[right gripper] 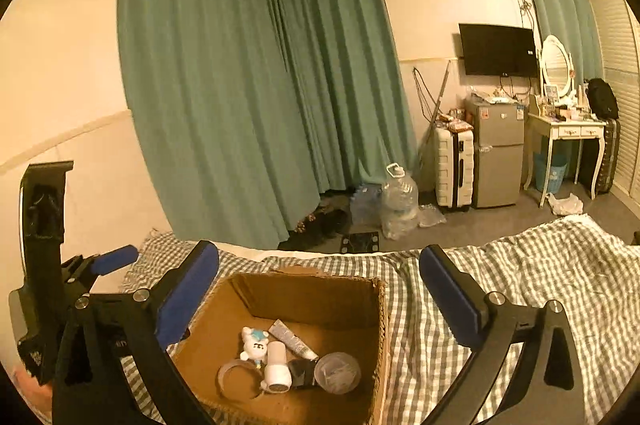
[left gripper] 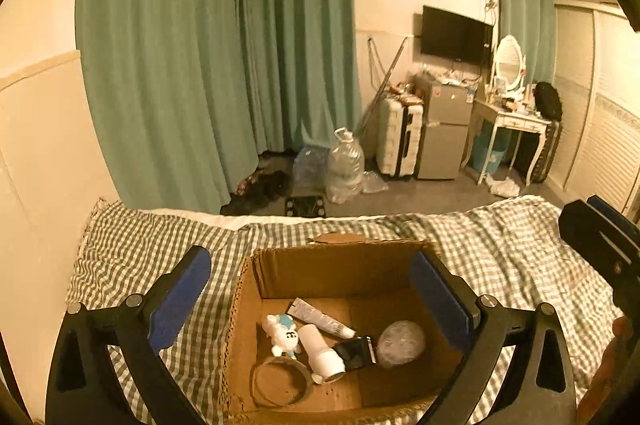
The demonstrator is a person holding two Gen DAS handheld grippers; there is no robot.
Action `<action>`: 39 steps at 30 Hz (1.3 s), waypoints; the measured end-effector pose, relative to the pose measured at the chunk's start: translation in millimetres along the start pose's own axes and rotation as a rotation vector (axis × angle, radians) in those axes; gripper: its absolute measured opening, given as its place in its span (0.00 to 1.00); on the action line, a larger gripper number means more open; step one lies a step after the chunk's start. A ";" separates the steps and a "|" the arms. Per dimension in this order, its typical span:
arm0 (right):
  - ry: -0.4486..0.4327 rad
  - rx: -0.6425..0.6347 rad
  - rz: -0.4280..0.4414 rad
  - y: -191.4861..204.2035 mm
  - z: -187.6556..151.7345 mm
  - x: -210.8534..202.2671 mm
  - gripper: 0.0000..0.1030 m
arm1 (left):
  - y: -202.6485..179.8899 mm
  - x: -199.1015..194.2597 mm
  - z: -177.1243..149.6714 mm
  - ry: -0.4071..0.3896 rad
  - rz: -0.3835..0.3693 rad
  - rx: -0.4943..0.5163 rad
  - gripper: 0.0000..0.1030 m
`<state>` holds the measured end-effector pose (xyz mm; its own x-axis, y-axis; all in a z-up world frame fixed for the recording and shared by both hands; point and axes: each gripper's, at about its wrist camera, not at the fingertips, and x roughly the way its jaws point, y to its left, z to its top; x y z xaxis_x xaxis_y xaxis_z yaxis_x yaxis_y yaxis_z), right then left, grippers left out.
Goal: Organize objects
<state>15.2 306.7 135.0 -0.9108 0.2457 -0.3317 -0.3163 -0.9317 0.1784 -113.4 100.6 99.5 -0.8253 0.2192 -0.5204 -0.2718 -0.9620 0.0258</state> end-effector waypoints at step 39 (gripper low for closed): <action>-0.010 -0.088 -0.291 36.8 -130.5 -114.8 1.00 | 15.1 -107.2 -125.6 -0.203 -0.005 0.104 1.00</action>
<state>142.8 209.3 58.7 -0.7880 0.5077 -0.3482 -0.5403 -0.8414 -0.0039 33.2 42.1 48.5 -0.9038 0.2622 -0.3382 -0.3169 -0.9412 0.1171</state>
